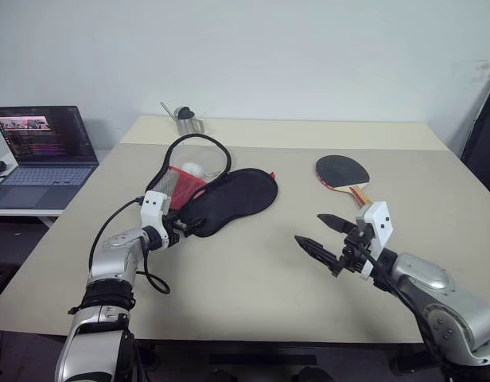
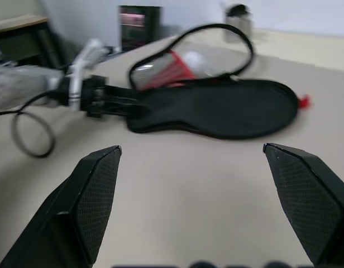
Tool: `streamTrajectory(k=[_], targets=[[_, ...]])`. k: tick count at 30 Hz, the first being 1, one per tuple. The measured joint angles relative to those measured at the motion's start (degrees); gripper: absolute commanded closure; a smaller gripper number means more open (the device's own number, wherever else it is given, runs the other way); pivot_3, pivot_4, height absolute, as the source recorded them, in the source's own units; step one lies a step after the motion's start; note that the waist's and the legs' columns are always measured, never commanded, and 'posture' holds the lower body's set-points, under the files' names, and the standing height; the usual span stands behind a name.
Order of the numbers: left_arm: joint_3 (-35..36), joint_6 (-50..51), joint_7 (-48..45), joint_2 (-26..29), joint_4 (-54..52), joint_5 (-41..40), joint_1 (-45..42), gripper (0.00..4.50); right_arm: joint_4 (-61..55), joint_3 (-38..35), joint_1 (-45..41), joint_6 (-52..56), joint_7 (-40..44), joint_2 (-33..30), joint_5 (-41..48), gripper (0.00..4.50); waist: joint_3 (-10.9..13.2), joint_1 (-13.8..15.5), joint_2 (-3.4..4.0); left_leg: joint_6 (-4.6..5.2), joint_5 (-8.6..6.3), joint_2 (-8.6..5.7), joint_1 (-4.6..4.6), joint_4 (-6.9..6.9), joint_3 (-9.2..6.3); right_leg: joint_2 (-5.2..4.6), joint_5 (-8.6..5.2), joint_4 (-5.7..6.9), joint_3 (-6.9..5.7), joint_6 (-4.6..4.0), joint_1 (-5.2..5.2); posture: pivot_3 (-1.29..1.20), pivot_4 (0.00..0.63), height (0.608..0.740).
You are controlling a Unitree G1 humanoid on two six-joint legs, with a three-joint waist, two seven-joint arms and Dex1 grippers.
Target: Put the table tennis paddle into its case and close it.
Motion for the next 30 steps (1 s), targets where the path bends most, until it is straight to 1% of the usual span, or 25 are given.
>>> streamTrajectory(k=[4, 8, 9, 11, 20, 22, 25, 30], targets=[[1.1, 2.8, 0.2, -0.6, 0.0, -0.8, -0.7, 0.00, -0.5, 0.1, -1.2, -0.1, 2.2, -3.2, -0.3, 0.04, 0.0, 0.0, -0.03, 0.00, 0.00, -0.02, 0.00, 0.02, 0.01, -0.02, 0.00, 0.00, 0.00, 0.00, 0.01, 0.00, 0.150, 0.740], [2.3, 6.6, 0.6, -1.3, -0.3, -1.8, -1.6, 0.00, -0.7, 0.2, -1.7, -0.1, 2.3, -3.4, -0.3, 0.04, -0.1, 0.2, -0.07, 0.00, 0.00, -0.03, 0.00, 0.02, -0.01, -0.03, 0.00, 0.00, -0.01, 0.00, 0.02, 0.00, 0.150, 0.740], [2.4, 7.7, 0.9, -1.5, -0.6, -2.1, -1.9, 0.18, -0.7, 0.2, -1.7, -0.1, 2.3, -3.4, -0.3, 0.01, -0.1, 0.3, -0.07, 0.00, 0.00, -0.03, 0.00, 0.02, -0.01, -0.06, 0.01, 0.00, -0.01, 0.00, 0.03, 0.00, 0.150, 0.740], [2.7, 9.4, 1.6, -2.3, -1.2, -2.5, -2.1, 0.61, -0.7, 0.2, -1.7, -0.1, 2.3, -3.4, -0.3, 0.00, -0.1, 0.4, -0.07, 0.00, 0.00, -0.03, 0.00, 0.04, -0.01, -0.11, 0.02, 0.00, 0.00, 0.00, 0.05, 0.00, 0.150, 0.740], [3.4, 17.6, 5.1, -5.1, -3.2, -2.8, -3.7, 3.88, -1.3, 0.1, -1.6, -0.1, 2.1, -3.3, 0.1, 0.00, -0.1, 1.3, -0.08, 0.00, 0.00, -0.07, 0.00, 0.10, -0.03, -0.11, 0.05, -0.01, -0.02, 0.00, 0.08, 0.00, 0.150, 0.740], [3.3, 19.1, 5.2, -5.7, -3.9, -2.8, -3.8, 4.48, -1.3, 0.1, -1.4, -0.1, 2.1, -3.3, 0.4, 0.00, -0.1, 1.4, -0.08, 0.00, 0.00, -0.07, -0.01, 0.10, -0.02, -0.11, 0.05, -0.01, -0.02, -0.01, 0.08, 0.00, 0.150, 0.740], [2.1, 22.7, 5.1, -7.1, -6.9, -3.0, -3.7, 4.48, -1.5, -0.3, -0.8, -0.1, 2.1, -3.4, 0.7, 0.00, -0.1, 1.6, -0.08, 0.00, 0.00, -0.08, -0.04, 0.10, -0.03, -0.11, 0.08, -0.02, -0.02, -0.07, 0.08, 0.00, 0.150, 0.740], [-1.1, 28.3, 5.0, -11.0, -13.0, -5.1, -2.6, 4.48, -2.6, -1.1, 0.3, -0.1, 1.9, -3.5, 0.9, 0.00, -0.1, 1.5, -0.09, -0.01, 0.01, -0.08, -0.06, 0.13, -0.02, -0.09, 0.10, -0.01, 0.00, -0.09, 0.06, 0.00, 0.150, 0.740]])
